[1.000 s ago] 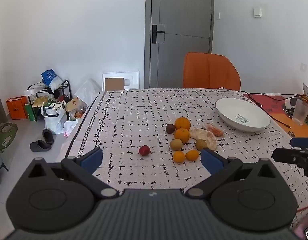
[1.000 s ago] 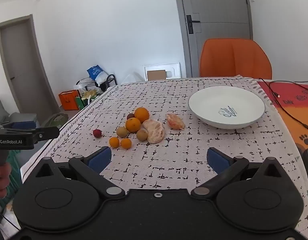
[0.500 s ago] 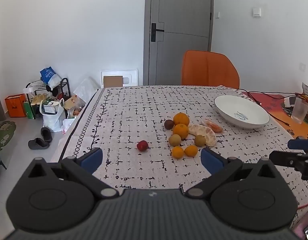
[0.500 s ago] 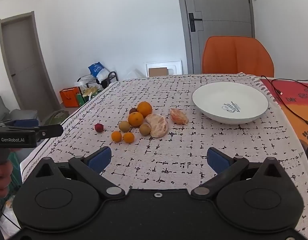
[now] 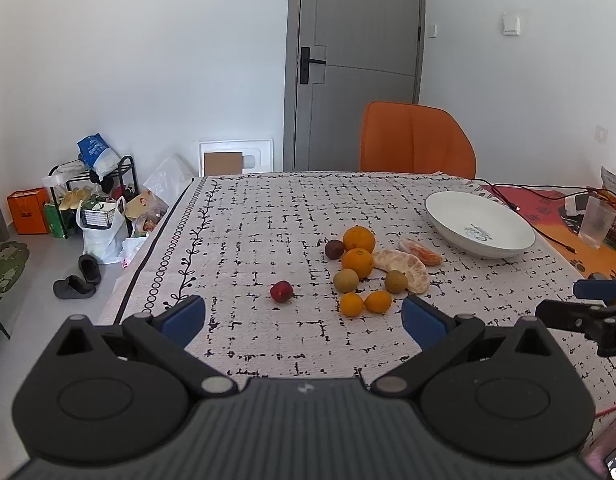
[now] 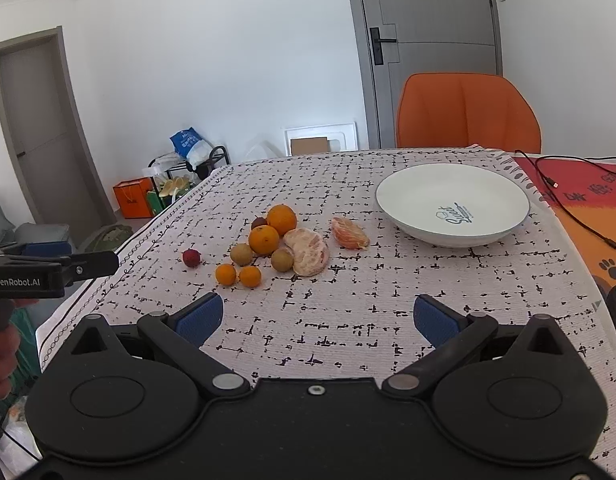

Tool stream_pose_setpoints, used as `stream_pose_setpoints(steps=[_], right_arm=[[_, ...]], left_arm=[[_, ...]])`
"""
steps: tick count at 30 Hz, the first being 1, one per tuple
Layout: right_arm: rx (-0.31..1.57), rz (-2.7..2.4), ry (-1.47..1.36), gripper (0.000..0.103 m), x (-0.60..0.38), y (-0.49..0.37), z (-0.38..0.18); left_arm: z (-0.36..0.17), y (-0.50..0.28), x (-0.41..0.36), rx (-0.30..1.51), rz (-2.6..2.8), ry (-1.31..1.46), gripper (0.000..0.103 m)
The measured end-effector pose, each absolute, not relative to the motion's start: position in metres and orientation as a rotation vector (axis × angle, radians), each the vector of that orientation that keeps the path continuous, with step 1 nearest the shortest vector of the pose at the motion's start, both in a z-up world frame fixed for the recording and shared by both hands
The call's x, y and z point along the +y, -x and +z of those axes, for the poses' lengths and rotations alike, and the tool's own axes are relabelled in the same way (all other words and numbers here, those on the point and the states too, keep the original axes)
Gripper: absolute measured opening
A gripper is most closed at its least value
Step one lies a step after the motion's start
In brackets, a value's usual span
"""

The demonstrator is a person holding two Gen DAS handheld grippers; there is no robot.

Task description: Organize fruits

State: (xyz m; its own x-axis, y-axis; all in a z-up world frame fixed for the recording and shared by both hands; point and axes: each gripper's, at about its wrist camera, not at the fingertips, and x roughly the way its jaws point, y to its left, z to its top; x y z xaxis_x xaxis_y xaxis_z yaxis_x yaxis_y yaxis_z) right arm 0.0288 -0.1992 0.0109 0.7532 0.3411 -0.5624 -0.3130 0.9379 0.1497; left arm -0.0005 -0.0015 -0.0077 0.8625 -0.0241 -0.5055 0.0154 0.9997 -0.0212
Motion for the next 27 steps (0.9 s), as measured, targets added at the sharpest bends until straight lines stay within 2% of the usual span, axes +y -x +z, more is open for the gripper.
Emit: stream_pose_setpoints(steps=[27], right_arm=[[0.613,0.336,-0.06,0.103,-0.2023,-0.0266,0.0118]], left_arm=[[-0.007,0.0027,0.0003,0.52,-0.024,0.02,0.103]])
